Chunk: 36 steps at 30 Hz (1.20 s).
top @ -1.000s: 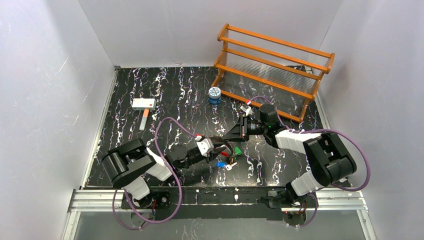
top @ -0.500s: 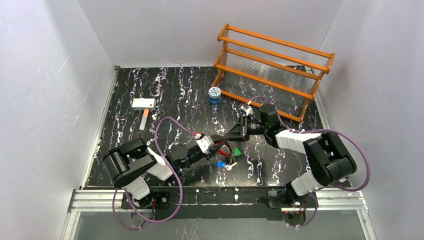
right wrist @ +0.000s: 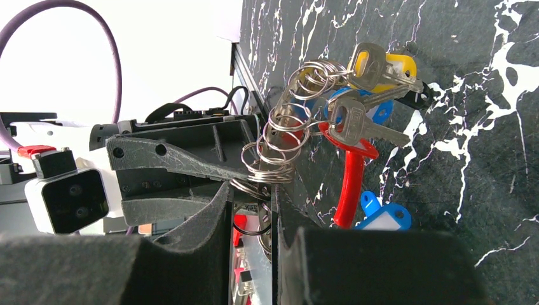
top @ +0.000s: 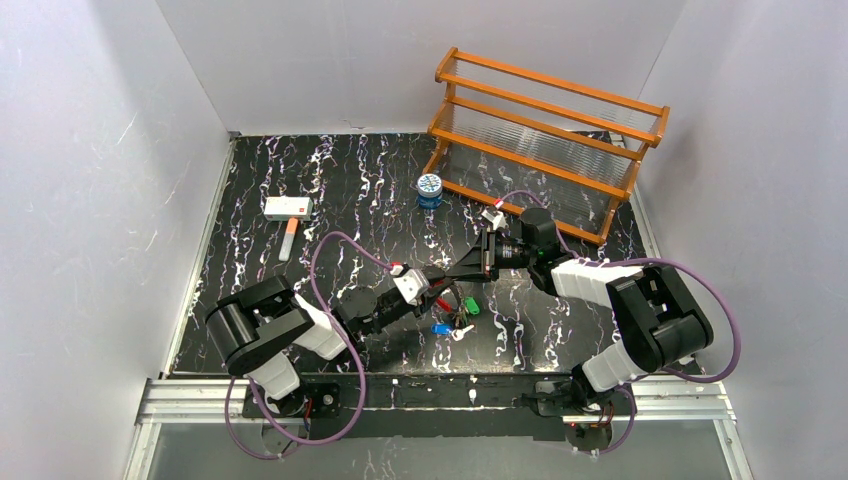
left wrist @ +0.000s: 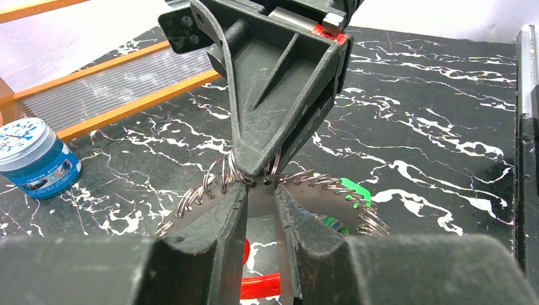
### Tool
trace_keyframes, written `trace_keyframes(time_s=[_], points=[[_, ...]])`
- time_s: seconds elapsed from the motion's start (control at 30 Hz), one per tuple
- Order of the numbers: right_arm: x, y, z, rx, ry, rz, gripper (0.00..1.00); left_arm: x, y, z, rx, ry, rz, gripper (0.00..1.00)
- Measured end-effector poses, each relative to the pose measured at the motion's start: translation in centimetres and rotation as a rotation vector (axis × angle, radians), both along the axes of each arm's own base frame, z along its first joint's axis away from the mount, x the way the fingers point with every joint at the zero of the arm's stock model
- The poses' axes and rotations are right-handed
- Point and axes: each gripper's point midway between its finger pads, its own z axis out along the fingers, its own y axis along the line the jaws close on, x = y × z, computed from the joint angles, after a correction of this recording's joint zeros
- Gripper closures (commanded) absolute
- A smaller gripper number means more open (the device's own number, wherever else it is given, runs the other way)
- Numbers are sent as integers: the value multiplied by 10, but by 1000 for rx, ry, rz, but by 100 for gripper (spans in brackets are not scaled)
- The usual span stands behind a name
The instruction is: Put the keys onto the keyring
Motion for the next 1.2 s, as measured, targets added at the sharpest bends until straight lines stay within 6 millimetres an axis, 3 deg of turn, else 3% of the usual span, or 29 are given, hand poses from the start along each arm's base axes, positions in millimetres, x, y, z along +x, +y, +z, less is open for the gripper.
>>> trace_keyframes(time_s=[0.13, 0.27, 0.37, 0.6, 1.2], points=[[0, 0, 0, 0, 0, 0, 99, 0, 0, 0, -1, 1, 1, 83], [0, 0, 0, 1, 1, 0, 99, 1, 0, 1, -2, 0, 4, 94], [0, 0, 0, 2, 4, -1, 99, 1, 1, 0, -1, 1, 6, 95], [0, 0, 1, 4, 10, -4, 99, -1, 0, 5, -14, 2, -2, 88], [0, 1, 5, 16, 0, 3, 99, -2, 2, 12, -38, 4, 0, 80]])
